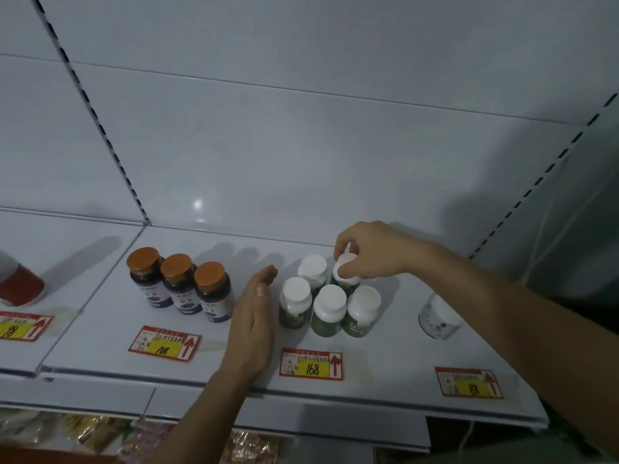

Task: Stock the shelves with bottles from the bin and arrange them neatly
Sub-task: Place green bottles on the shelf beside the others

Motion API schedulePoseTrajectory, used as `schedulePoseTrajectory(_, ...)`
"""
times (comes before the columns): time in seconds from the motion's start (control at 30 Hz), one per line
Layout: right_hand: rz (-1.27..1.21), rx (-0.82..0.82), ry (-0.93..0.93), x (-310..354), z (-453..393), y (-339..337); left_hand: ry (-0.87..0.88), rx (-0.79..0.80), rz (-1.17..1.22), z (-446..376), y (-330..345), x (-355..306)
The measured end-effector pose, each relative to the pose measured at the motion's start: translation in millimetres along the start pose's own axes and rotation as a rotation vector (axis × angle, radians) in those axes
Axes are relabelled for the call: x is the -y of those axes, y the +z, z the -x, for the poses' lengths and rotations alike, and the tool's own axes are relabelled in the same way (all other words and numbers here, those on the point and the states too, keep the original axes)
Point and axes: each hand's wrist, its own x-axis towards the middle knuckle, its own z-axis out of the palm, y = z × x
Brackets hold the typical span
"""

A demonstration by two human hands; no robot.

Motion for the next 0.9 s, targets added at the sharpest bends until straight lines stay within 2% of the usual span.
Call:
schedulePoseTrajectory(0.17, -0.019, -0.009, -0.038, -2.7, 5.3, -4.8, -0.011, 0.01, 0.025, 0.1, -2.9, -0.1)
schedulePoseTrajectory(0.33, 0.153, -0.059, -0.081, -0.6, 8.0, -30.3, -0.005, 0.02, 0.014, 2.2, -6.3, -8.5)
schedulePoseTrajectory(0.43, 0.251, -0.119, -0.194, 16.2, 5.0, -48.7, 0.101, -0.008, -0.019, 13.6, -19.0, -27.9)
schedulePoseTrajectory(0.53, 0.293, -0.11, -0.367, 57.5, 1.8, -62.9, 0.228, -0.045, -0.082, 27.3, -53.0, -62.1)
schedulePoseTrajectory(0.63, 0.329, -0.118, -0.513, 113.9, -8.3, -62.9, 0.364, -0.129, -0.264, 31.9, -110.6, -89.4)
schedulePoseTrajectory(0.7, 0.35, -0.105, -0.591, 155.4, -16.9, -55.1, 0.375, -0.172, -0.451, 34.0, -158.7, -94.0)
schedulePoseTrajectory(0.9, 0.465, -0.005, -0.753, 291.0, -50.6, -20.1, 0.091, -0.085, -1.091, 40.7, -336.4, -92.4)
